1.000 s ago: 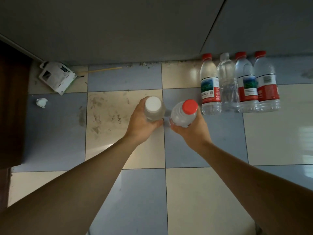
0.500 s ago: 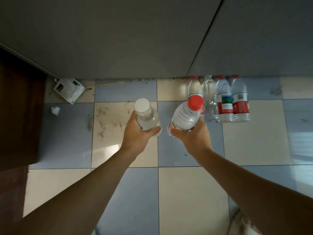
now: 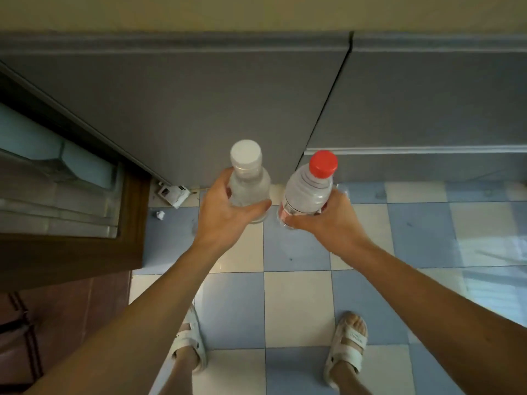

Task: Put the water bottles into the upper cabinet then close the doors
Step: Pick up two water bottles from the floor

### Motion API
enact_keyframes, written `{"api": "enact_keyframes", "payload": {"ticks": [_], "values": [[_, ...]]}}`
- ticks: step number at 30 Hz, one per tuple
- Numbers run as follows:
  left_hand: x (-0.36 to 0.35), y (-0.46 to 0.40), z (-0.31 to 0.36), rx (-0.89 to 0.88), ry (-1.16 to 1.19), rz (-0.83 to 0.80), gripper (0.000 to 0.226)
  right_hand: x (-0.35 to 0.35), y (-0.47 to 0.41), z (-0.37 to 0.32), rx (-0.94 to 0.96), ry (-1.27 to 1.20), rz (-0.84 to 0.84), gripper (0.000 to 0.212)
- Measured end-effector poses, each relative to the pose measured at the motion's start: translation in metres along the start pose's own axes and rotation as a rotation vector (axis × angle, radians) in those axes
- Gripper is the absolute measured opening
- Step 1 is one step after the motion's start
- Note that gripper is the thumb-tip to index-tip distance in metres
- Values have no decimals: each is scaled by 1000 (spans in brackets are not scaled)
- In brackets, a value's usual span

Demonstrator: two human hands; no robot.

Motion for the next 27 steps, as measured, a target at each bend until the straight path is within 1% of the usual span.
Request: {"api": "enact_keyframes", "payload": {"ticks": [2, 6, 10, 13, 14, 18, 20, 22, 25, 27], "values": [[27, 17, 52, -29, 33, 28, 62, 19, 29, -58, 19, -3, 0, 46], [84, 43, 143, -111, 113, 47, 61, 41, 82, -168, 84, -7, 24, 47], [148, 44, 222, -222, 186, 5, 60, 49, 119, -266, 171, -36, 49, 50], [197, 32, 289, -332, 160, -33, 64, 50, 140, -338, 248, -83, 121, 60], [212, 27, 312, -363, 151, -33, 63, 51, 145, -360, 275, -109, 151, 62], [255, 6, 398, -491, 124, 14, 45, 66, 158, -439, 385, -160, 267, 57], [270, -7, 442, -516, 117, 63, 49, 82, 158, -476, 435, -176, 298, 58], [282, -22, 487, -534, 132, 106, 60, 105, 153, -513, 483, -211, 321, 60], [298, -40, 559, -579, 179, 201, 74, 145, 144, -575, 602, -216, 329, 62], [308, -49, 604, -630, 190, 259, 78, 172, 137, -616, 689, -225, 339, 61]]}}
Point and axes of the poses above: each hand's wrist, its own y-axis away from the middle knuckle, its own x-axis out of the back of the hand, z = x × y, the point moved 1 cm from there along -y, towards the middle knuckle, and after that the axes turned 3 degrees about -x, right-handed, at the moved point
